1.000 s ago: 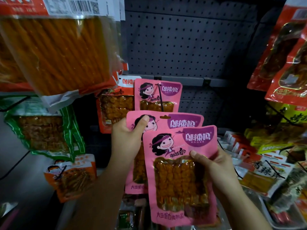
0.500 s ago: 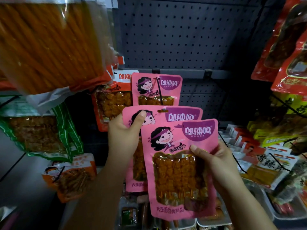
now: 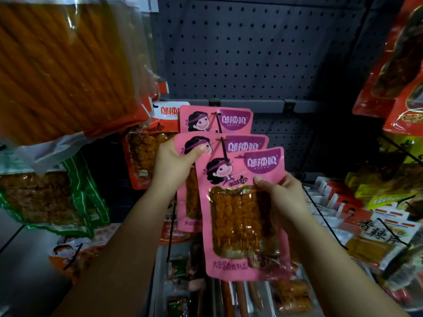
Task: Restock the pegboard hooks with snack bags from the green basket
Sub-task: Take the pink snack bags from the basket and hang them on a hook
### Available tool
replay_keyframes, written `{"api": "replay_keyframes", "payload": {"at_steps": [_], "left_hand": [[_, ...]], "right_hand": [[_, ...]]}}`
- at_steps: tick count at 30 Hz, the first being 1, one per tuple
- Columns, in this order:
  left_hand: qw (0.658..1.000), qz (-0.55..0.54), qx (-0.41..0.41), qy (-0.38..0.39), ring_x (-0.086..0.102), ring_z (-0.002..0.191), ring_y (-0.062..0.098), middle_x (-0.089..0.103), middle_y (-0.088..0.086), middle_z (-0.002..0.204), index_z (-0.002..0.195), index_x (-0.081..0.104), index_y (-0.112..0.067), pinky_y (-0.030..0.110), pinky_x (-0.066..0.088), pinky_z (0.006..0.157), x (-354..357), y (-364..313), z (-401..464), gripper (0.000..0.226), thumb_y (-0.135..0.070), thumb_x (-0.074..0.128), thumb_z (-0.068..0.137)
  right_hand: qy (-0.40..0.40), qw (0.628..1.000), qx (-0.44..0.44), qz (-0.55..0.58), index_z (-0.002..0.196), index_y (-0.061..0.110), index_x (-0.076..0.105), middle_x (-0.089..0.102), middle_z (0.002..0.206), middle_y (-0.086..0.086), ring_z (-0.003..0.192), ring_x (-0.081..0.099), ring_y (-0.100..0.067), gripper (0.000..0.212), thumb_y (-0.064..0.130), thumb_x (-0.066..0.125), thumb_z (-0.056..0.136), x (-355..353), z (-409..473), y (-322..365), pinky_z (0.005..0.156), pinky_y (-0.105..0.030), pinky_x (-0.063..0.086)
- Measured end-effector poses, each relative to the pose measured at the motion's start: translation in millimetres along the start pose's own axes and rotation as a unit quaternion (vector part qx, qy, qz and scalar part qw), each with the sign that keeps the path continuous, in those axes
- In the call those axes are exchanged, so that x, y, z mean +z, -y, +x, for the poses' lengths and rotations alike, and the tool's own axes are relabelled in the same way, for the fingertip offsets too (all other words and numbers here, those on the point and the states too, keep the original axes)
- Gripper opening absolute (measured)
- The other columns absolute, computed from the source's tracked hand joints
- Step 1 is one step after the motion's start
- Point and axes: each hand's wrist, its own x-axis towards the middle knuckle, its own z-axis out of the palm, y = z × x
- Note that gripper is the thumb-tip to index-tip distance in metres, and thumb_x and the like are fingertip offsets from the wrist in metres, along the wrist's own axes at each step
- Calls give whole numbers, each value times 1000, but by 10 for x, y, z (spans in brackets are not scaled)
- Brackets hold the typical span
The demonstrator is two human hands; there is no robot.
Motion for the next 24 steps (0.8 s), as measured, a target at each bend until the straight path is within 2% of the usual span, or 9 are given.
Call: {"api": "replay_keyframes", "payload": {"at_steps": [3,7,10,13,17,21,24], "left_hand": [[1000,19,-23,-5,67,82,1,68,-18,84,86,64,-34,25,54,76,70,99,301,21,-18,75,78],[998,40,-43,-27,68,89,16,69,-6,90,96,67,-22,39,55,83,177,236,640,21,-20,76,77],[996,53,-54,-47,68,90,22,71,3,96,103,68,-13,43,55,85,244,335,858,29,-20,77,76],[993,79,-61,-71,68,89,24,72,6,97,101,69,-11,40,56,83,298,414,1014,30,-23,78,75],[989,97,-48,-100,67,85,20,67,-3,88,97,68,-11,26,49,70,339,464,1047,30,-27,79,74],[990,78,-47,-106,65,90,17,66,-4,94,100,62,-15,30,53,78,292,471,946,36,-29,80,73],[987,63,-36,-140,55,97,11,51,-5,111,113,47,-19,23,48,82,232,473,749,54,-32,80,72]], "right_hand": [[-16,1000,11,-12,93,15,64,75,87,-4,78,73,-19,16,8,72,80,116,254,44,73,-35,56],[-39,999,13,-34,99,14,64,72,93,-5,85,69,-21,21,10,72,80,254,567,90,70,-32,54],[-49,998,18,-43,88,18,61,70,92,-4,88,68,-23,15,11,72,80,347,763,117,79,-39,56],[-59,997,19,-49,83,21,58,68,89,-2,88,67,-21,16,13,72,80,428,897,135,77,-37,54],[-82,996,18,-43,80,24,56,67,84,2,85,66,-19,20,14,74,78,449,928,103,67,-31,51],[-65,997,27,-40,87,20,60,69,92,-4,90,67,-24,20,11,75,78,362,775,39,83,-41,55],[-24,999,28,-26,94,17,65,74,90,-3,85,71,-22,20,12,76,77,247,567,31,77,-37,57]]}}
